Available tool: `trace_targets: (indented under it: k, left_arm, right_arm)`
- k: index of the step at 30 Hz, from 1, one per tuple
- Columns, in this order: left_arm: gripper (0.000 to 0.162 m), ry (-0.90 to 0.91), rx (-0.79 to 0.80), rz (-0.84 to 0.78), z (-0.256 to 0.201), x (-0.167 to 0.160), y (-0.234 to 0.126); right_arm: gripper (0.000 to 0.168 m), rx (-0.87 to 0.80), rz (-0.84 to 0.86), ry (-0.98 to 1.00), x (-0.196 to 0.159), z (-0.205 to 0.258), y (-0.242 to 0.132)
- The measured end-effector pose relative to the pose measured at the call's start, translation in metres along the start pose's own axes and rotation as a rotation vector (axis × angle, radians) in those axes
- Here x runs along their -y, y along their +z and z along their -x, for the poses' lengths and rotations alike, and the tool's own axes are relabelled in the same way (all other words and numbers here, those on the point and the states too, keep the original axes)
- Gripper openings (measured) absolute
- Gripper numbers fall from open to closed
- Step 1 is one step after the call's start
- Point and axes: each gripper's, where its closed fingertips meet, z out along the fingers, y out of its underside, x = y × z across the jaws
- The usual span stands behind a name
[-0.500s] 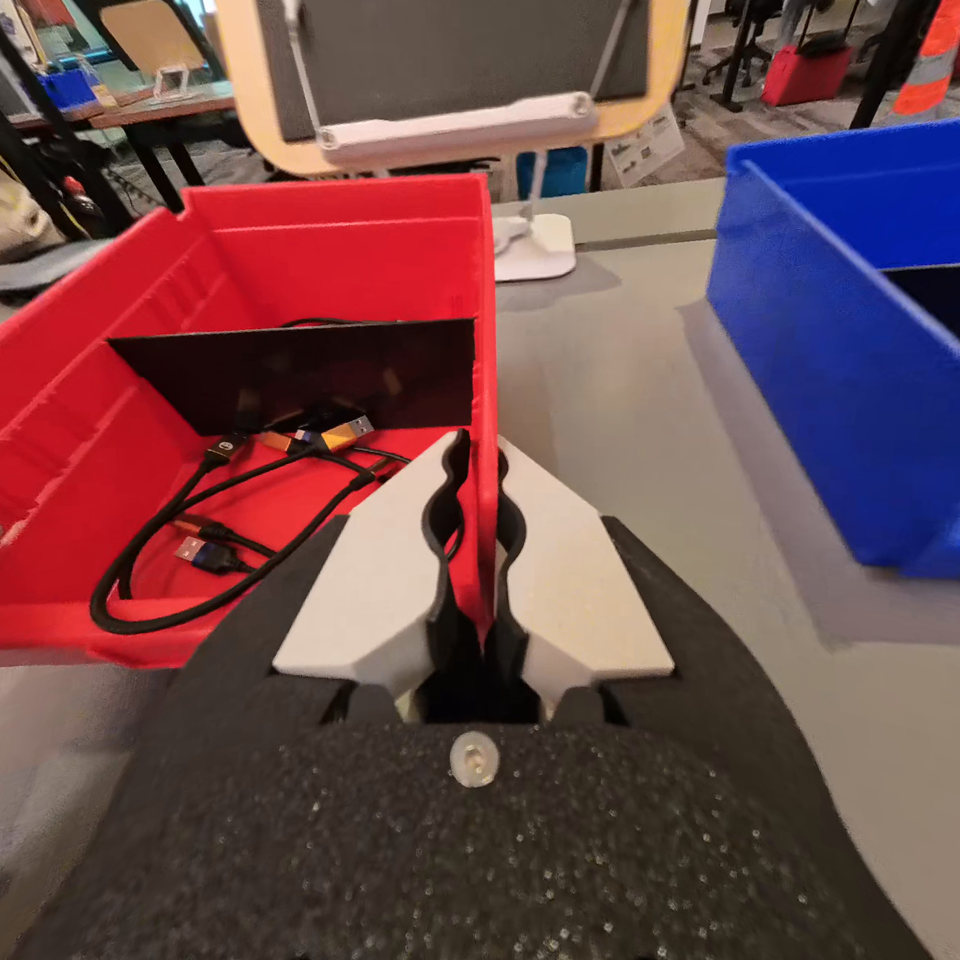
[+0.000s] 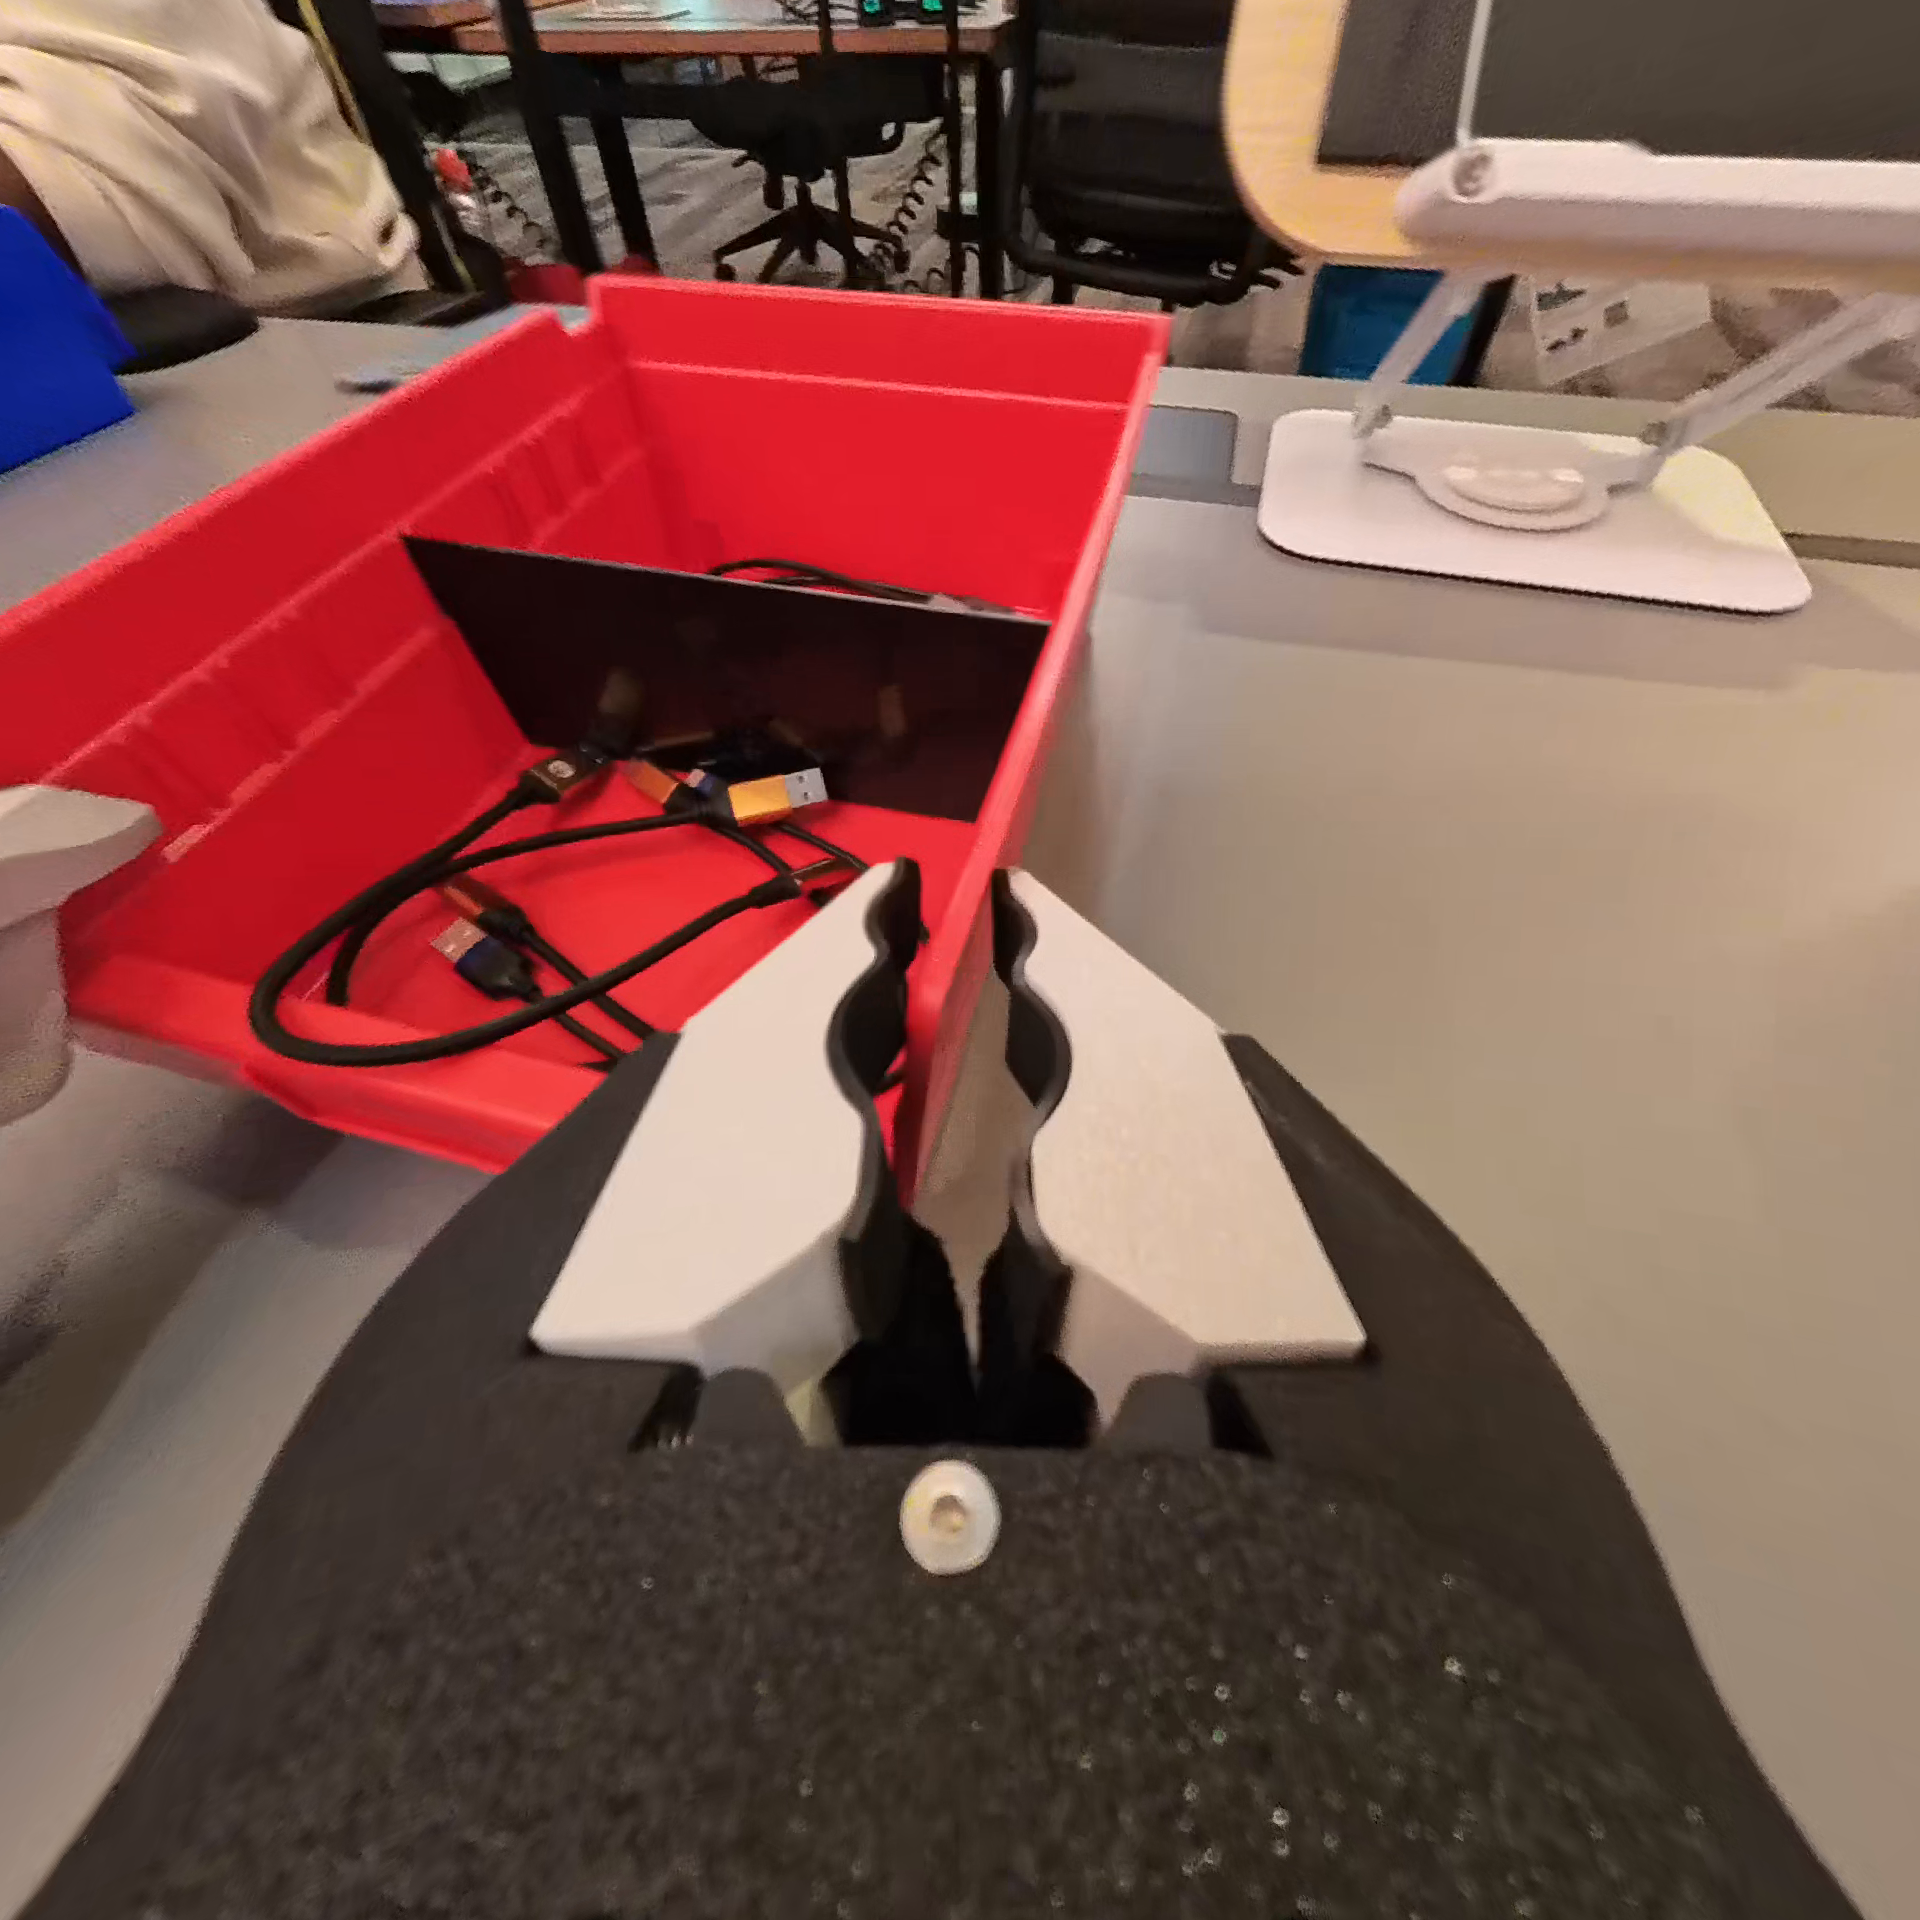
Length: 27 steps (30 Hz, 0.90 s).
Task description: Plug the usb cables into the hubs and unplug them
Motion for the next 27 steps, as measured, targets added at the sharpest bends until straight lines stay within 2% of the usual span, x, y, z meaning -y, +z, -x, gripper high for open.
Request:
trace_targets:
  k: [3, 6, 8, 9, 10, 12, 14, 16, 18, 21, 27]
  left_arm:
    - [0.003, -0.056, -0.025, -0.032, 0.002, 0.001, 0.001]
    - [0.004, -0.008, 0.004, -0.026, 0.003, 0.000, 0.001]
    - [0.011, 0.000, 0.002, -0.035, 0.001, 0.004, 0.001]
    - [0.020, -0.004, -0.012, -0.050, -0.002, 0.007, -0.001]
    - [0.029, -0.008, -0.023, -0.080, -0.006, 0.013, -0.004]
    - [0.037, -0.005, -0.005, -0.148, -0.008, 0.025, -0.014]
    - [0.037, -0.007, 0.043, -0.239, -0.006, 0.040, -0.031]
    - [0.037, -0.038, 0.095, -0.307, -0.001, 0.049, -0.048]
    - [0.038, -0.086, 0.081, -0.329, -0.006, 0.049, -0.059]
    - [0.038, -0.123, 0.036, -0.303, -0.024, 0.039, -0.065]
    - [0.033, 0.008, 0.019, -0.190, -0.073, 0.003, -0.077]
  right_arm:
    - [0.024, 0.047, -0.009, -0.016, -0.002, 0.007, 0.000]
    - [0.028, 0.140, 0.052, -0.041, -0.010, 0.012, -0.002]
    - [0.026, 0.206, 0.088, -0.049, -0.012, 0.011, -0.008]
    - [0.030, 0.251, 0.091, -0.040, -0.011, 0.010, -0.014]
    - [0.036, 0.288, 0.104, -0.033, -0.012, 0.008, -0.022]
    - [0.039, 0.358, 0.144, 0.047, -0.013, 0.000, -0.043]
    - [0.042, 0.458, 0.115, 0.145, -0.003, -0.008, -0.071]
    - [0.042, 0.536, 0.031, 0.151, 0.010, -0.026, -0.099]
    - [0.042, 0.485, -0.058, 0.088, 0.018, -0.066, -0.116]
    - [0.046, 0.306, -0.131, -0.007, 0.018, -0.151, -0.132]
    - [0.058, -0.067, -0.136, 0.007, -0.019, -0.350, -0.165]
